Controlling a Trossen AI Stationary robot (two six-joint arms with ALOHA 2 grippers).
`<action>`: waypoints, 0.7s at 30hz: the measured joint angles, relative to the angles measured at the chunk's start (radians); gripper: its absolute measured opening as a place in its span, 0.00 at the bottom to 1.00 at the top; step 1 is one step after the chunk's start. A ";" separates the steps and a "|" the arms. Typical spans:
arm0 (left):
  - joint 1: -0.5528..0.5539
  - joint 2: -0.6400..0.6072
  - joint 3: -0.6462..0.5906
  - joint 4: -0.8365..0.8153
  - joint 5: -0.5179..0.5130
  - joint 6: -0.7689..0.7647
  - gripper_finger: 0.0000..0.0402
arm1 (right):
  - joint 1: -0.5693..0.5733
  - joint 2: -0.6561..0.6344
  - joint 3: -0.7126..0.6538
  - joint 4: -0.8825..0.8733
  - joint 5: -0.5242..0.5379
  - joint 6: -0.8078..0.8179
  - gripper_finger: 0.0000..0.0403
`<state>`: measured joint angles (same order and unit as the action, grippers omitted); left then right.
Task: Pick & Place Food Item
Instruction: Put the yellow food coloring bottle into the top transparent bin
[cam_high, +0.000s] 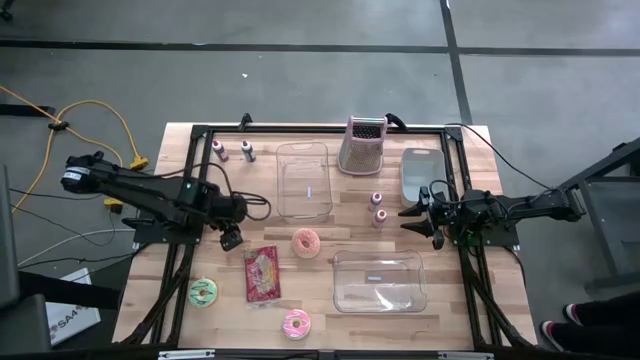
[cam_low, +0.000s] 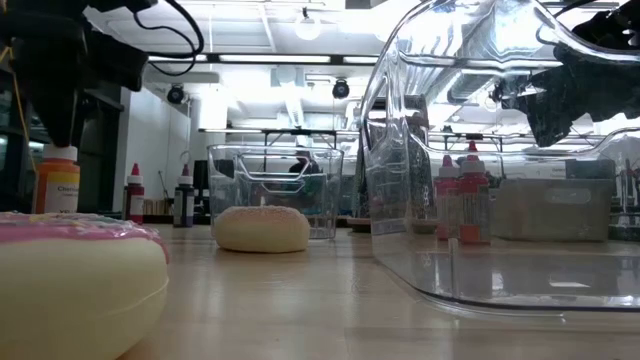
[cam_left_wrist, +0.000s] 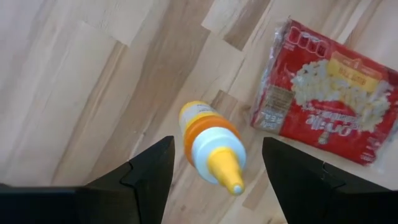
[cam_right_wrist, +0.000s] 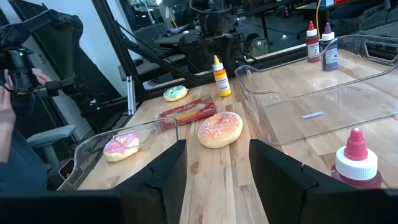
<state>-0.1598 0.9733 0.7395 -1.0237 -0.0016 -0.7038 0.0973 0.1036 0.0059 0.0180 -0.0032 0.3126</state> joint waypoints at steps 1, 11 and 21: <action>-0.006 0.000 0.000 -0.004 -0.010 -0.001 0.59 | 0.000 0.000 0.000 0.000 0.000 0.000 0.40; -0.042 0.047 0.000 -0.007 -0.034 -0.007 0.59 | 0.000 0.000 0.000 0.000 0.000 0.000 0.40; -0.042 0.052 0.000 -0.005 -0.036 -0.007 0.54 | 0.000 0.000 0.000 0.000 0.000 0.000 0.40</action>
<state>-0.2020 1.0256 0.7395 -1.0286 -0.0372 -0.7113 0.0975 0.1038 0.0057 0.0180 -0.0032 0.3126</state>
